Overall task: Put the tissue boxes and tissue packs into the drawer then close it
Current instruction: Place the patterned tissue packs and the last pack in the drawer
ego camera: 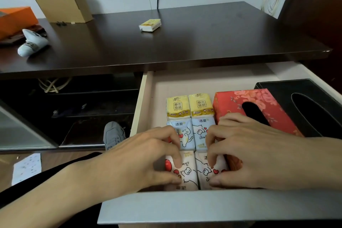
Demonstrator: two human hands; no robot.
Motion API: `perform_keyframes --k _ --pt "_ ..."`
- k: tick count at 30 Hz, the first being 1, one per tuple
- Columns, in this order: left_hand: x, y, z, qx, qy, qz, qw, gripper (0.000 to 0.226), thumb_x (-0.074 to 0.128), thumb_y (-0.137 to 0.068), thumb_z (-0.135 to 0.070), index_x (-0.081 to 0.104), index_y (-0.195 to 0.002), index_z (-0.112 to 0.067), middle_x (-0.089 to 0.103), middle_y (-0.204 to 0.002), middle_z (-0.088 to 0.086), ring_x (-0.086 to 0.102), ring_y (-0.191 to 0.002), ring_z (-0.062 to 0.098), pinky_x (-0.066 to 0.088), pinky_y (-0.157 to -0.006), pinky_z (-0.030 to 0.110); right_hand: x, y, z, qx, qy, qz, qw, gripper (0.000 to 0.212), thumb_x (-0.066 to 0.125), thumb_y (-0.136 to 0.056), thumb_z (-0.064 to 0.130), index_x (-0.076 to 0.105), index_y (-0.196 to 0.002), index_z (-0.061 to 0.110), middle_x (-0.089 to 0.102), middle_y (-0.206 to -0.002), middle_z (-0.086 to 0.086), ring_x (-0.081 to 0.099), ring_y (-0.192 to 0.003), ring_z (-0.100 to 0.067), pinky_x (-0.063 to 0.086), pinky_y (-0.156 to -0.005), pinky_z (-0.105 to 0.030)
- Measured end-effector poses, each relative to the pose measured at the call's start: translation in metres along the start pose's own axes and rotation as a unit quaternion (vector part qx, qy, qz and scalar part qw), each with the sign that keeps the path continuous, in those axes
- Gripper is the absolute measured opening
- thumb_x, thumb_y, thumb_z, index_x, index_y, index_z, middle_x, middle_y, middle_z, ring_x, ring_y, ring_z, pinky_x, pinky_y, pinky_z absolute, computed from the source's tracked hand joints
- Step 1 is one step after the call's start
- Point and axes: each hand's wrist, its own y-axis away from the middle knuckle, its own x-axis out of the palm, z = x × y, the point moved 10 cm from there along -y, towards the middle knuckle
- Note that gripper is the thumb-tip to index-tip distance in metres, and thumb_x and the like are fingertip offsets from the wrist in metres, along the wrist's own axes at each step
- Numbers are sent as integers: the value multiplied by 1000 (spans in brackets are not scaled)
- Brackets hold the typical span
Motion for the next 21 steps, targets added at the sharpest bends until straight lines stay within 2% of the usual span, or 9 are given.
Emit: perform_keyframes --k 2,4,6,11,13,15,17,19,21 --pt "0 -1 1 -6 8 -3 1000 24 75 -79 -55 68 -97 -41 45 -116 -28 47 -113 -9 31 -89 3 -3 -3 -3 -7 7 -20 1000 26 57 -88 57 70 -102 39 64 -104 21 51 -103 0 34 -102 -25" --pt "-2 -1 1 -12 17 -10 1000 28 77 -77 -54 68 -101 -41 48 -114 -27 49 -111 -9 32 -88 3 -5 -4 -3 -20 14 -20 999 33 48 -88 65 66 -101 40 59 -101 24 46 -101 0 23 -104 -16" --pt "-5 0 4 -26 32 -22 999 34 79 -76 -52 66 -105 -40 51 -112 -27 52 -105 -9 35 -82 4 -8 -4 -5 -23 34 -18 999 38 39 -88 69 61 -104 43 54 -98 27 41 -99 3 15 -104 -15" --pt "-10 3 12 -79 50 -45 995 52 85 -73 -42 64 -121 -39 56 -109 -24 55 -97 -6 39 -75 6 -6 -5 -11 -6 28 -19 999 33 41 -87 69 56 -108 47 46 -91 35 36 -98 9 9 -101 -7" --pt "-13 6 19 -117 84 -46 988 56 87 -72 -39 63 -123 -43 58 -96 -28 56 -81 -9 40 -68 6 -7 -4 -11 -6 22 -29 999 34 41 -87 70 56 -107 46 49 -92 34 38 -100 7 11 -101 -8" --pt "-14 10 27 -153 147 -41 976 51 87 -72 -38 66 -118 -46 57 -75 -28 53 -61 -5 41 -60 11 -7 -4 -13 -1 12 -23 1000 35 40 -87 71 56 -106 46 51 -93 32 39 -98 6 18 -103 -14" --pt "-13 12 28 -159 170 -24 972 45 85 -76 -34 66 -115 -47 56 -65 -25 50 -53 -2 40 -55 13 -5 -4 -13 -2 12 -16 1000 37 38 -87 72 56 -106 46 53 -95 30 39 -99 6 23 -103 -19" --pt "-15 14 22 -144 170 -4 975 46 82 -79 -30 62 -115 -50 59 -66 -24 51 -53 0 39 -53 13 -6 -5 -12 -8 23 -13 1000 40 37 -87 72 56 -109 46 55 -97 30 39 -101 7 22 -104 -18" --pt "-26 17 20 -138 197 -5 971 45 80 -83 -24 62 -113 -51 65 -76 -14 59 -59 7 47 -54 23 -11 -5 -11 -14 15 -18 1000 42 37 -86 73 58 -109 45 55 -97 30 40 -104 10 22 -100 -13"
